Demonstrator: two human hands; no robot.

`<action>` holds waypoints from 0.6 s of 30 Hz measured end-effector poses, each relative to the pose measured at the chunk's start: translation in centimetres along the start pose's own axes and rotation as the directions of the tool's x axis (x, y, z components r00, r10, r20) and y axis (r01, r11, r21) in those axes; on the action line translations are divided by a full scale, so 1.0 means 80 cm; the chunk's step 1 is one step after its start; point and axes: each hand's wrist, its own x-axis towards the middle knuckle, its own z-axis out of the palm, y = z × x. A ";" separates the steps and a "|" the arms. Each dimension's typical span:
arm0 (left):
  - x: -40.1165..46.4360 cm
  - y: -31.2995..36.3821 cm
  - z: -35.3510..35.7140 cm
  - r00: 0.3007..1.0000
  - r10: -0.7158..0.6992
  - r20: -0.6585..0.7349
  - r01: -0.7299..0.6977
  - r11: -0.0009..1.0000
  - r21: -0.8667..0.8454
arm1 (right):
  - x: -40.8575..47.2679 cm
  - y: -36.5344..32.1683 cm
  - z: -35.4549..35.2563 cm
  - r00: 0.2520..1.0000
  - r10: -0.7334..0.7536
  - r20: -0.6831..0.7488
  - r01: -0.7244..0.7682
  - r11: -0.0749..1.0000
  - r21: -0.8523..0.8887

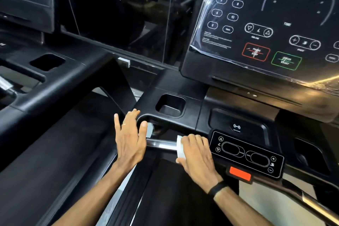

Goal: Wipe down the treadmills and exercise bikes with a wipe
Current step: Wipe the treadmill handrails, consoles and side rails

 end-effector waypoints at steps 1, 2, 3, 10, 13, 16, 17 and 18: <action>-0.001 -0.001 -0.001 1.000 0.008 0.004 -0.008 1.000 0.011 | 0.004 0.002 0.001 1.000 -0.009 0.028 0.010 1.000 -0.026; -0.002 -0.003 -0.002 1.000 0.014 0.005 -0.015 1.000 0.026 | 0.009 0.005 0.003 0.998 -0.021 0.059 0.024 0.998 -0.051; -0.002 -0.006 -0.004 1.000 0.021 0.006 -0.021 0.999 0.047 | 0.012 0.008 0.008 0.995 -0.026 0.094 0.034 0.996 -0.081; -0.001 -0.051 -0.023 0.997 -0.071 -0.009 0.071 0.968 0.241 | 0.046 0.003 0.007 0.934 -0.016 0.356 0.080 0.983 -0.165; -0.006 -0.080 -0.027 0.987 -0.161 -0.009 0.155 0.931 0.330 | 0.064 0.007 -0.002 0.875 0.004 0.483 0.013 0.999 -0.033; -0.010 -0.099 -0.020 0.964 -0.266 0.024 0.237 0.893 0.384 | 0.084 0.011 -0.011 0.712 0.010 0.702 -0.104 0.990 0.092; -0.009 -0.102 -0.017 0.960 -0.279 0.033 0.243 0.883 0.401 | 0.087 0.011 -0.010 0.679 0.005 0.734 -0.109 0.989 0.095; -0.008 -0.104 -0.014 0.961 -0.274 0.040 0.232 0.876 0.422 | 0.089 0.009 -0.010 0.682 0.002 0.731 -0.103 0.990 0.094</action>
